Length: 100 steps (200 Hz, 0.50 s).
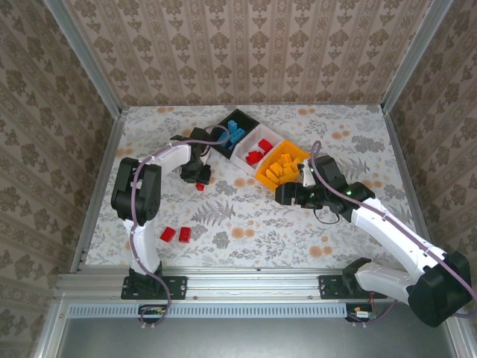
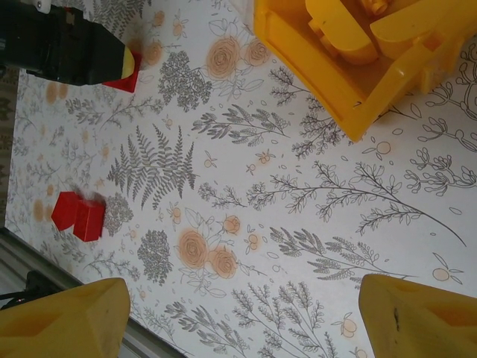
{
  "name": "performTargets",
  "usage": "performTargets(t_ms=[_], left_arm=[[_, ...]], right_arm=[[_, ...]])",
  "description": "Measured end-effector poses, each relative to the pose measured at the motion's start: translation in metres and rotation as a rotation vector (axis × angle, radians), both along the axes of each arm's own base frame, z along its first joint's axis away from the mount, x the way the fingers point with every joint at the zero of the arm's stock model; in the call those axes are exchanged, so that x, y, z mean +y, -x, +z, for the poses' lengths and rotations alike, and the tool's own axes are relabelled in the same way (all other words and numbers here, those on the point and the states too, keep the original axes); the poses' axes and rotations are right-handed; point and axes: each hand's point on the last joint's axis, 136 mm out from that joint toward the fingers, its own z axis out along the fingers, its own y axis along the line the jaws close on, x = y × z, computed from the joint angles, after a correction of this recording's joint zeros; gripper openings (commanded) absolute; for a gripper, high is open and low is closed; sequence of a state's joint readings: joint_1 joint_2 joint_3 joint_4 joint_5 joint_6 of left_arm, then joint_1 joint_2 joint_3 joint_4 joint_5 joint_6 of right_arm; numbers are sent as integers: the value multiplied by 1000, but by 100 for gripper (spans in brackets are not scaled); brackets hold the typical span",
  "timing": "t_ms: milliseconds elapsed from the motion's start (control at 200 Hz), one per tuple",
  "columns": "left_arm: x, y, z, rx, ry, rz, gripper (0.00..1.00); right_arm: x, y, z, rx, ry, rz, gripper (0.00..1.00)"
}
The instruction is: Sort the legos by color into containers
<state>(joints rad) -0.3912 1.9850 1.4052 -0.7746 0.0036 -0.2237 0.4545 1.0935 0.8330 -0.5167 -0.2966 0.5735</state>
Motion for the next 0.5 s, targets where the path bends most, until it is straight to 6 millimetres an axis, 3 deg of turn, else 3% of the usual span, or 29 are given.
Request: performTargets(t_ms=[115,215,500], left_arm=[[-7,-4,9,-8,23,-8,22],[-31,-20,35,-60,91,-30,22],[-157,-70,163,-312,505,-155,22]], right_arm=[[-2,3,1,1,2,-1,82],[-3,5,4,-4,3,-4,82],[-8,9,11,-21,3,-15,82]])
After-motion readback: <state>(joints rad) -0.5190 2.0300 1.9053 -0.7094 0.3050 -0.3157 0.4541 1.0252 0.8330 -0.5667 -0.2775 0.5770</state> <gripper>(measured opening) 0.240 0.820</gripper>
